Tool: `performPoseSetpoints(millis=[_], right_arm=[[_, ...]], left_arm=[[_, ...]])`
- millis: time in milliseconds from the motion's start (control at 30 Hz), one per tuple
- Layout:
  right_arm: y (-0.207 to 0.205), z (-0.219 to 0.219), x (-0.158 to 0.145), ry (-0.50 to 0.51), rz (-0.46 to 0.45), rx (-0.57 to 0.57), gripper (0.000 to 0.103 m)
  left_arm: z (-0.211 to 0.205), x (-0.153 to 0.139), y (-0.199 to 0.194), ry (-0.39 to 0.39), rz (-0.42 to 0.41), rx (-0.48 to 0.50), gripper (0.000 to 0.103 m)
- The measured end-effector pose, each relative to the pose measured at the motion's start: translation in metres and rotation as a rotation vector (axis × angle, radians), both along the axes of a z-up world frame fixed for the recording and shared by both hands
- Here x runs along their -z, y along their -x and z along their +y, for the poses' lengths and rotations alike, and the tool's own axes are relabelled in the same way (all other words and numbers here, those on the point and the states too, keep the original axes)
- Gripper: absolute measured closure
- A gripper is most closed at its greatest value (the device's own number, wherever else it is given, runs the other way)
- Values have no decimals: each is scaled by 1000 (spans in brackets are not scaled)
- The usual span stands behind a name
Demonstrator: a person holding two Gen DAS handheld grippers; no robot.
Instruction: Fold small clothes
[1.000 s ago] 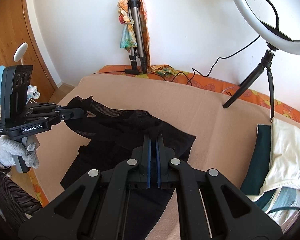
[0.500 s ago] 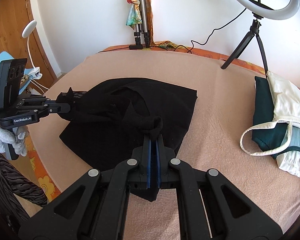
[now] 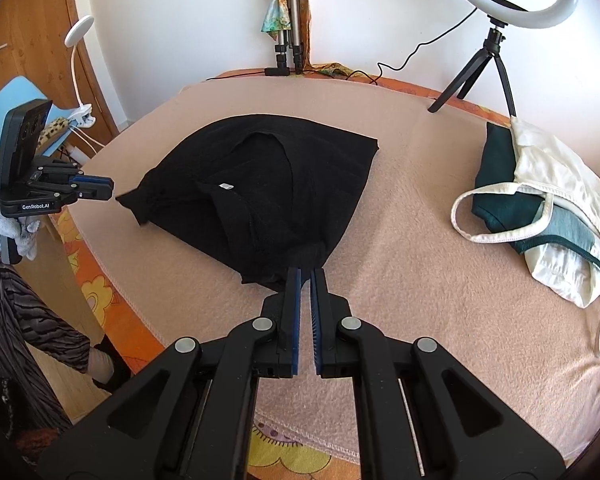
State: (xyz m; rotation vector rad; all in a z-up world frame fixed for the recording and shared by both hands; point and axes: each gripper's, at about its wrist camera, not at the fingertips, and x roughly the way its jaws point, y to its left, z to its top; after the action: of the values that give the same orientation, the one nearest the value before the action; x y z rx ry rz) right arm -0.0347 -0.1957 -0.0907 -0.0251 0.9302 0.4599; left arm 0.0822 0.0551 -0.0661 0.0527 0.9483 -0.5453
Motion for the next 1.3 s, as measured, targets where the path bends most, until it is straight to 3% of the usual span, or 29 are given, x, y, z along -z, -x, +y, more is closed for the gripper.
performPoseSetpoints(millis=[33,67,100,133,200,300,467,600,667,733,767,867,1033,1100,1200,1300], right_arm=[[-3,-8,1,-57,35,33,94],[-8,-17,4,-118,74,71,84],[-12,-24,8,-183,108,103,77],[-16,-31,12,-240,135,134,64],[-24,-40,21,-354,187,186,62],[-33,-47,34,-507,264,220,62],[-41,-31,48,-470,318,205,62],[-44,-18,52,-444,336,175,62],[-44,-15,53,-431,333,173,68],[-43,-14,53,-425,334,175,80],[-42,-14,53,-424,328,175,88],[-42,-13,49,-404,307,183,95],[-39,-17,33,-419,278,178,97],[-35,-22,24,-443,269,159,97],[-33,-23,28,-355,278,166,97],[-34,-26,45,-287,332,190,97]], left_arm=[[6,0,-4,48,32,-28,81],[11,1,-8,100,63,-59,74],[16,2,-13,145,93,-94,61],[19,5,-17,187,124,-125,58],[23,15,-27,298,212,-155,58],[20,29,-33,388,295,-190,58],[6,44,-35,425,366,-186,58],[5,48,-36,438,378,-199,61],[9,48,-37,450,369,-207,64],[11,47,-37,446,364,-210,95],[11,46,-38,435,356,-212,98],[13,42,-37,422,326,-209,98],[22,26,-31,415,280,-218,99],[21,23,-28,375,264,-197,99],[18,37,-26,270,284,-191,99],[24,48,-24,276,331,-208,96]])
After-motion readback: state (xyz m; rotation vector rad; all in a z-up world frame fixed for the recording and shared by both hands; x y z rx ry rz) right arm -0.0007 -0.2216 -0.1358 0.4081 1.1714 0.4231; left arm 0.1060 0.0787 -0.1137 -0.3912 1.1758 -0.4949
